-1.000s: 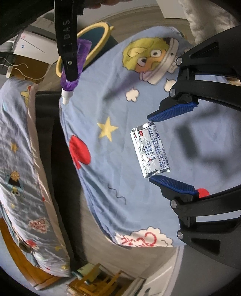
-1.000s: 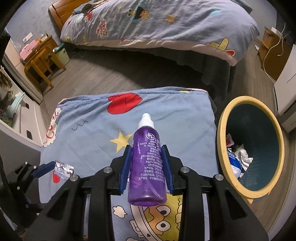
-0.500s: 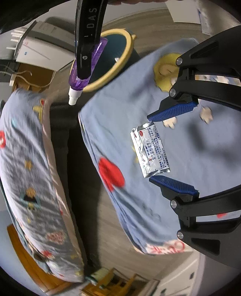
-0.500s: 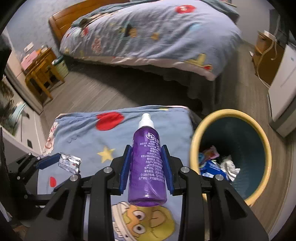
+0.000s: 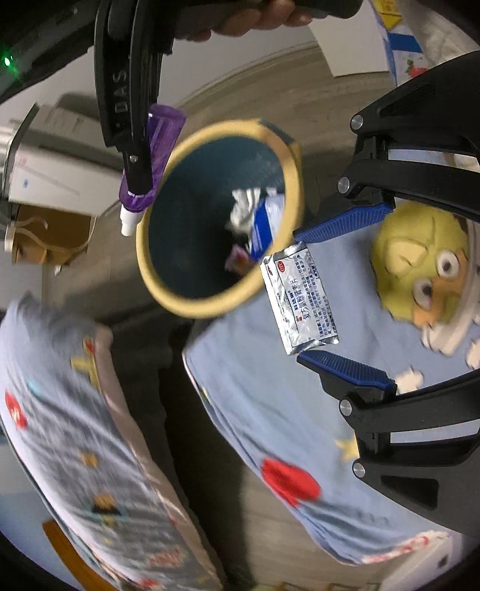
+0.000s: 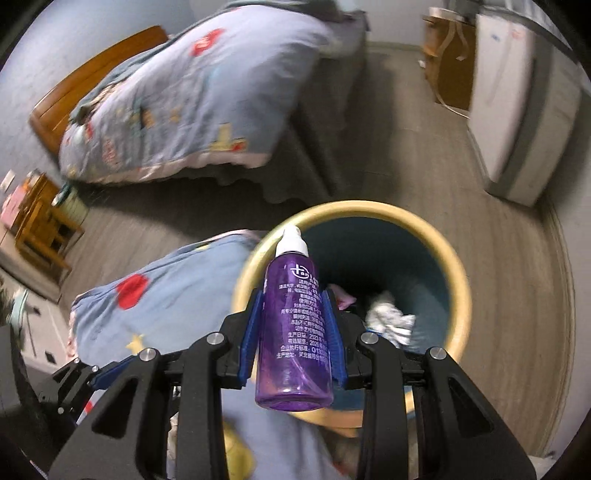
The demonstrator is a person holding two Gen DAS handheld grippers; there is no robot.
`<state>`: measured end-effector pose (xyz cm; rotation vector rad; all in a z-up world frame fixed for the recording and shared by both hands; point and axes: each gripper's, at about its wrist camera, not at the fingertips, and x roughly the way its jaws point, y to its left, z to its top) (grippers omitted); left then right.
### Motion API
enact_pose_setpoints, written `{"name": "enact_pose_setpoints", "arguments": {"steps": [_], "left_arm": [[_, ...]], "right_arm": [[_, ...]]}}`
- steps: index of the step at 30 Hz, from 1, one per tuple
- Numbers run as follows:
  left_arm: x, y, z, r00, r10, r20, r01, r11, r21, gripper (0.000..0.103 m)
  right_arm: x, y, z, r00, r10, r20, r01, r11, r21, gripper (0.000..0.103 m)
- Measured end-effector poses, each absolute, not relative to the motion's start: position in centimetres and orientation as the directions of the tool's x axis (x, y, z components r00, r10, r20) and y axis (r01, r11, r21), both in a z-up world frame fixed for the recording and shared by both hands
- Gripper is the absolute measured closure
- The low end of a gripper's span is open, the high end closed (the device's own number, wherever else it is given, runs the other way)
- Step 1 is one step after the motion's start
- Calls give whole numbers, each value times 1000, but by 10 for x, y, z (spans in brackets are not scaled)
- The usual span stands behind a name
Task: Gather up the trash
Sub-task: 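Carry the packet over the bin with left gripper while right gripper carries the spray bottle, then open the left gripper over the bin while right gripper releases the spray bottle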
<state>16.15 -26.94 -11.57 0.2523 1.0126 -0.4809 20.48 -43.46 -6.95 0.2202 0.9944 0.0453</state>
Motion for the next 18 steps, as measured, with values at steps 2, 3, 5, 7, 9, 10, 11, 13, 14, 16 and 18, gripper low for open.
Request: {"name": "enact_pose_setpoints", "arguments": {"steps": [2, 3, 5, 7, 9, 10, 11, 13, 14, 16, 18], "left_arm": [[163, -282, -117, 427, -281, -860, 520, 854, -21, 42], [166, -290, -119, 422, -287, -860, 537, 844, -18, 42], [170, -301, -121, 418, -293, -860, 559, 829, -11, 42], [178, -316, -124, 420, -289, -860, 578, 816, 8, 42], [186, -330, -128, 427, -281, -860, 591, 806, 30, 42], [191, -335, -130, 430, -278, -859, 597, 802, 40, 42], [194, -341, -133, 434, -274, -858, 602, 797, 50, 42], [202, -352, -144, 421, -271, -866, 614, 788, 52, 42], [204, -355, -149, 411, -266, -872, 617, 785, 52, 42], [207, -363, -160, 405, -249, -880, 625, 778, 68, 42], [209, -366, -165, 405, -258, -877, 635, 769, 67, 40]], "right_arm": [[205, -451, -78, 529, 124, -840, 96, 974, 204, 71], [205, -461, -84, 517, 117, -848, 120, 971, 207, 71], [206, -474, -95, 499, 110, -860, 164, 962, 218, 71], [205, -488, -105, 485, 127, -865, 211, 943, 257, 71], [205, -497, -113, 480, 157, -863, 246, 920, 304, 71], [205, -502, -116, 480, 166, -862, 265, 909, 323, 71], [206, -504, -117, 480, 166, -862, 275, 904, 327, 71], [205, -509, -121, 477, 161, -864, 300, 894, 332, 71], [205, -511, -123, 472, 164, -866, 309, 889, 337, 71], [205, -511, -127, 464, 176, -868, 315, 883, 348, 71], [207, -511, -130, 456, 170, -873, 315, 887, 338, 71]]}}
